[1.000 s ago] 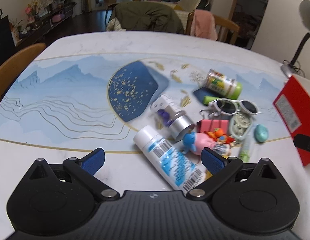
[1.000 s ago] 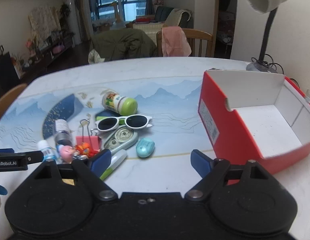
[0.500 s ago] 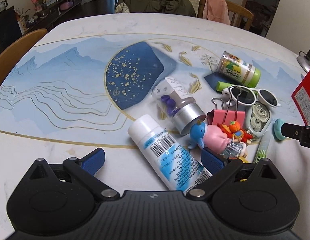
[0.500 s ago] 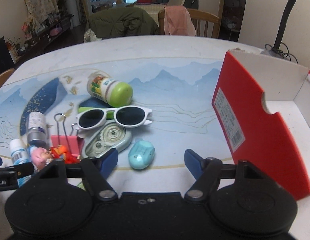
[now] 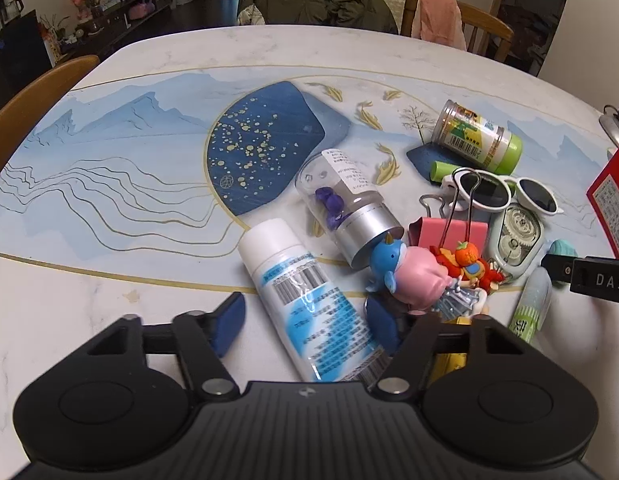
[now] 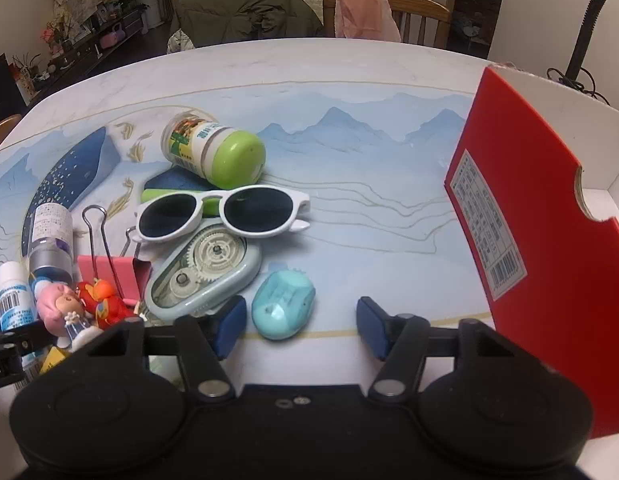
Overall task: Organize rigid objects
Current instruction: 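Grasp the white tube with the left tool while the right tool grasps the teal oval eraser, then carry the white tube and teal eraser with both tools into the red shoebox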
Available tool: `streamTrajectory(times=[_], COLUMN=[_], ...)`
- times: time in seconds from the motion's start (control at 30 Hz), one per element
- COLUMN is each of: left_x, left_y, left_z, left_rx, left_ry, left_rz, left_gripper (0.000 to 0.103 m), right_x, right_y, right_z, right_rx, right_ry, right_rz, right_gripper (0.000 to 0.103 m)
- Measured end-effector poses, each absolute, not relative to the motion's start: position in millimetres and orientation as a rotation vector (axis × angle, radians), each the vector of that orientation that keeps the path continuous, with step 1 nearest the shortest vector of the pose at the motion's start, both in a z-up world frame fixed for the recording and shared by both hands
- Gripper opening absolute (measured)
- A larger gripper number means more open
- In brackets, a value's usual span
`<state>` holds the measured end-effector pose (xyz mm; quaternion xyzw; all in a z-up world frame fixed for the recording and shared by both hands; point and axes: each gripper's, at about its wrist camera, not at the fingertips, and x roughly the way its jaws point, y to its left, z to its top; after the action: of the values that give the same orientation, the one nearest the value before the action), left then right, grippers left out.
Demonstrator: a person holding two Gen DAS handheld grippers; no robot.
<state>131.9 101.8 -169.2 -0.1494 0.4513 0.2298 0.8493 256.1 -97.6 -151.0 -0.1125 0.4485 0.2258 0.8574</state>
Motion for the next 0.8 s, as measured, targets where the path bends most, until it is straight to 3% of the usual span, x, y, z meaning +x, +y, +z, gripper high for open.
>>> streamTrajectory(times=[0.27, 0.8], left_x=[127.2, 105.8], left_y=[104.1, 98.2], left_z=[-164.7, -142.3], left_rx=[-0.338, -0.336], left_ry=[0.937, 0.901], left_rz=[0.5, 0.494], left_gripper=[0.041, 0.036], right_x=[256.7, 226.4], right_y=[-100.7, -138.1], right_z=[-148.0, -102.0], right_rx=[-0.243, -0.211], right_ry=[0.944, 0.892], right_rz=[0.491, 0.587], right_gripper=[0.031, 0.03])
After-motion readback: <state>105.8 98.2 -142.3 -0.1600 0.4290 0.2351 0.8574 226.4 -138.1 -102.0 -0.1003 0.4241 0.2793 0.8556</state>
